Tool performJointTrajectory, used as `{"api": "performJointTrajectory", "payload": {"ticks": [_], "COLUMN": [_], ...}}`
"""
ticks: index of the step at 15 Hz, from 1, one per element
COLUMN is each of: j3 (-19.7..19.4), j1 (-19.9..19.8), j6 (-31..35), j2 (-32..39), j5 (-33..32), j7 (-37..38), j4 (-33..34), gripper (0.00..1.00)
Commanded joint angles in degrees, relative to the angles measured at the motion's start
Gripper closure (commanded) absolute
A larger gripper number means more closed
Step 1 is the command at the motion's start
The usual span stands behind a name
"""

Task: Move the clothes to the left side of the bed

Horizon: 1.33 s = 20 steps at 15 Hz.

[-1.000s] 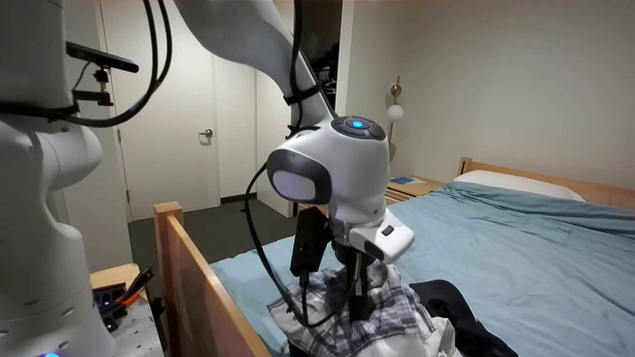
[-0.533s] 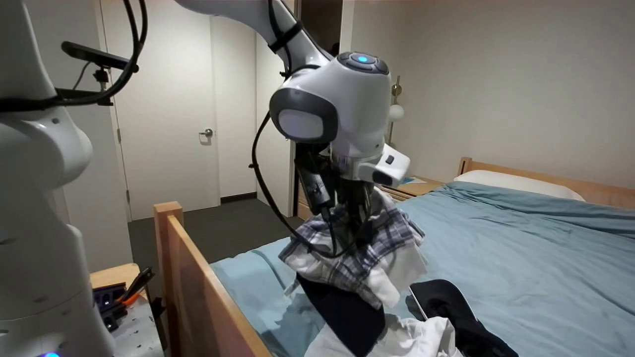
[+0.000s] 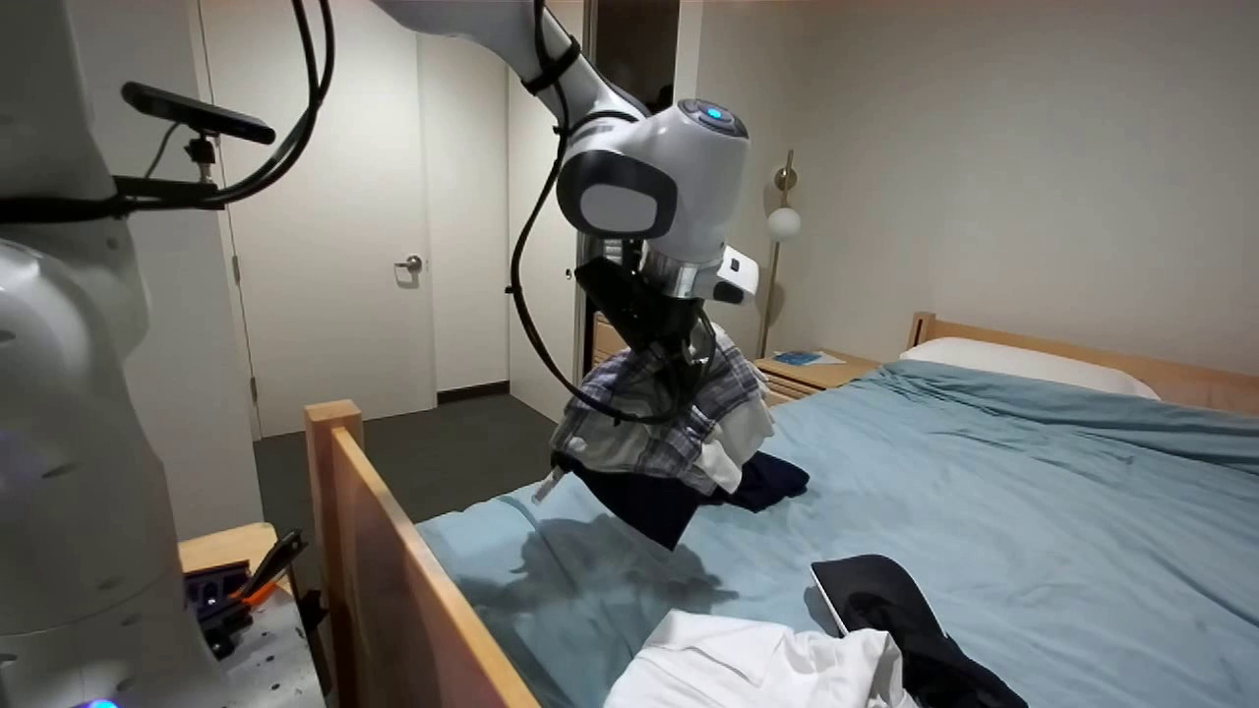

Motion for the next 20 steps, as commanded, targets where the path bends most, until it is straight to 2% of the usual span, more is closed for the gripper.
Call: {"api": "performJointTrajectory", "payload": {"ticks": [1,4,7,11,14,20], "j3": [-1.14,1.18,4.87,8.99,8.67,7.36], "j1": [0.75,3.53,5.80,5.54,5.17,4.90], "j6": [-0.10,0.30,-4.82,-12.59,-18.56,-36.80], "j2": [0.11,7.41,15.06,28.89,36.40,45.29], "j5": [-0.12,2.53,3.81,1.77,-5.67,-27.55], "j7": [-0.11,-2.79,-3.42,-3.39,-0.74,-0.16], "j4": [0.05,5.53,14.21,28.16,36.73,52.47], "gripper": [0.94,0.94,0.94,0.94,0.94,0.95]}}
